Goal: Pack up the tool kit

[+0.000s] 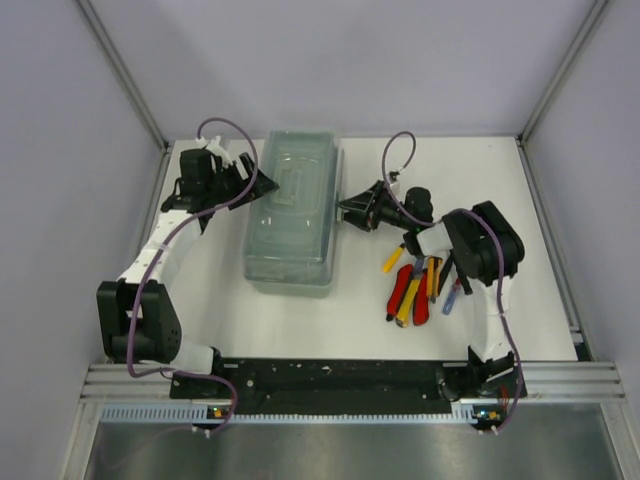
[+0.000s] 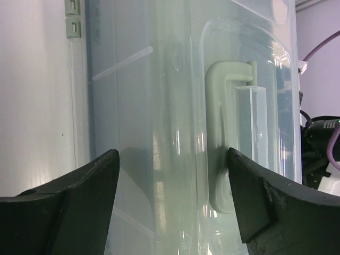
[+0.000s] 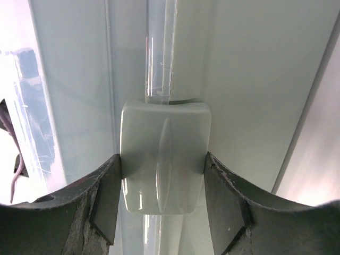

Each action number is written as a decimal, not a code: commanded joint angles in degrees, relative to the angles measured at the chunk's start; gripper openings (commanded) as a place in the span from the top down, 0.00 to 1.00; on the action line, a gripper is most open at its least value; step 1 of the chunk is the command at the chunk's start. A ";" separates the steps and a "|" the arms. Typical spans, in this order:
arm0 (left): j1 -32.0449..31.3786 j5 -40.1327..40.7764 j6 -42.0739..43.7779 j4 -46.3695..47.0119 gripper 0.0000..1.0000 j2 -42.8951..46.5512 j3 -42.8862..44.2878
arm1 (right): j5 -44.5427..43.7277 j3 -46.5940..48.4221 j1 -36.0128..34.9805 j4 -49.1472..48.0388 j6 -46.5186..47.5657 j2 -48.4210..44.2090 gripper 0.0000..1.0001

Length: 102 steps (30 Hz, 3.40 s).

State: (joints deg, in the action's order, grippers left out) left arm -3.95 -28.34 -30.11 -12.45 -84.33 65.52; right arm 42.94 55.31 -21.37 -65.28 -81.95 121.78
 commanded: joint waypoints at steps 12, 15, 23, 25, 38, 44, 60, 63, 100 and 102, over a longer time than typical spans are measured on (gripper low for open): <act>-8.45 -5.86 -0.48 -11.54 0.21 -5.31 -1.71 | -7.34 3.75 -7.55 20.97 19.19 -11.29 0.77; -8.45 -2.70 -0.48 -12.86 0.21 -5.40 -1.10 | -8.92 3.67 -7.55 24.22 20.95 -12.43 0.76; -7.75 3.90 -2.41 -15.59 0.22 -4.87 0.58 | -10.68 -0.81 -7.20 17.92 18.34 -14.55 0.73; -7.66 4.87 -3.29 -15.85 0.22 -4.96 0.58 | -9.55 -2.56 -6.68 10.39 14.48 -13.59 0.72; -5.55 11.90 -6.45 -19.54 0.24 -4.70 1.02 | -11.30 -10.66 -2.98 -12.85 0.22 -8.49 0.59; -5.11 12.43 -6.81 -19.54 0.24 -4.79 1.46 | -15.78 -17.24 -1.32 -19.36 -3.21 -7.17 0.23; -4.93 13.04 1.01 -24.38 0.16 -1.98 12.87 | -14.72 -17.18 2.38 7.66 14.86 -23.93 0.03; -4.93 13.92 3.82 -24.55 0.16 -0.40 16.04 | -17.26 -13.66 2.21 24.54 23.39 -30.00 0.05; -4.67 -5.67 2.07 -8.91 0.70 2.60 1.99 | -45.13 48.22 -26.10 89.97 40.03 -15.26 0.58; -4.67 -4.89 2.07 -9.52 0.70 2.68 1.72 | -46.53 49.71 -26.18 90.15 39.24 -13.85 0.58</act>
State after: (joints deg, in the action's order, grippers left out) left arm -7.49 -25.17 -26.61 -20.60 -81.60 69.19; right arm 0.38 100.36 -47.11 24.10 -40.23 105.86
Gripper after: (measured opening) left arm 0.501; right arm 0.425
